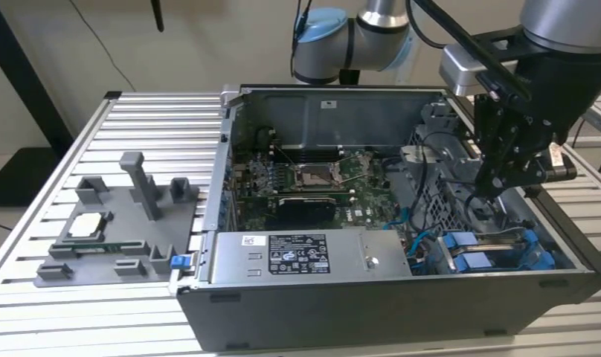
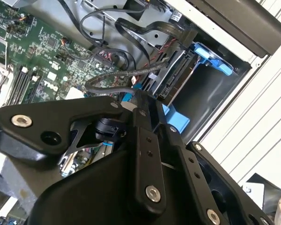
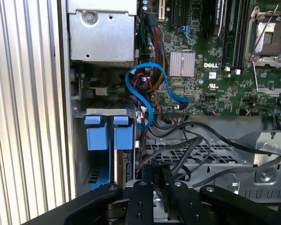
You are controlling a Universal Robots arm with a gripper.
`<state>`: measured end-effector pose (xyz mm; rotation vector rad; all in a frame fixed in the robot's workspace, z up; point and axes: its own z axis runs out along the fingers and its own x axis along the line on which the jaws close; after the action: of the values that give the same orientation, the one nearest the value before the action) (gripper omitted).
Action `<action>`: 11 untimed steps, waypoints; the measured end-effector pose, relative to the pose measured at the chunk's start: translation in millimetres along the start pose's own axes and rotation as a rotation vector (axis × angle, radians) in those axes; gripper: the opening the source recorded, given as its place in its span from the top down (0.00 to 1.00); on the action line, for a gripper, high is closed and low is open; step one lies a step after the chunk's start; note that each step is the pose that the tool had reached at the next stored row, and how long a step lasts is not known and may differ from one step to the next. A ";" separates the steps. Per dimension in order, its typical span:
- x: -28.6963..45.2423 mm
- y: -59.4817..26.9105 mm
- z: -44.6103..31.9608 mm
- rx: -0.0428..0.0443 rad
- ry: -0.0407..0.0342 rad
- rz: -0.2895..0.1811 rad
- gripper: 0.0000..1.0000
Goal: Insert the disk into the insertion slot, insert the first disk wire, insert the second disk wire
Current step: 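Insert the first disk wire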
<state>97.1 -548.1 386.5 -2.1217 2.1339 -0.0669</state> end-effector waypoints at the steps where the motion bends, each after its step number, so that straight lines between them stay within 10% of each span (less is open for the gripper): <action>1: 1.7 -1.0 0.2 0.0000 -0.0003 0.000 1.00; 11: 9.2 -15.4 4.1 -0.0039 -0.0012 0.000 1.00</action>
<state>112.9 -557.1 383.8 -2.1229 2.1355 -0.0615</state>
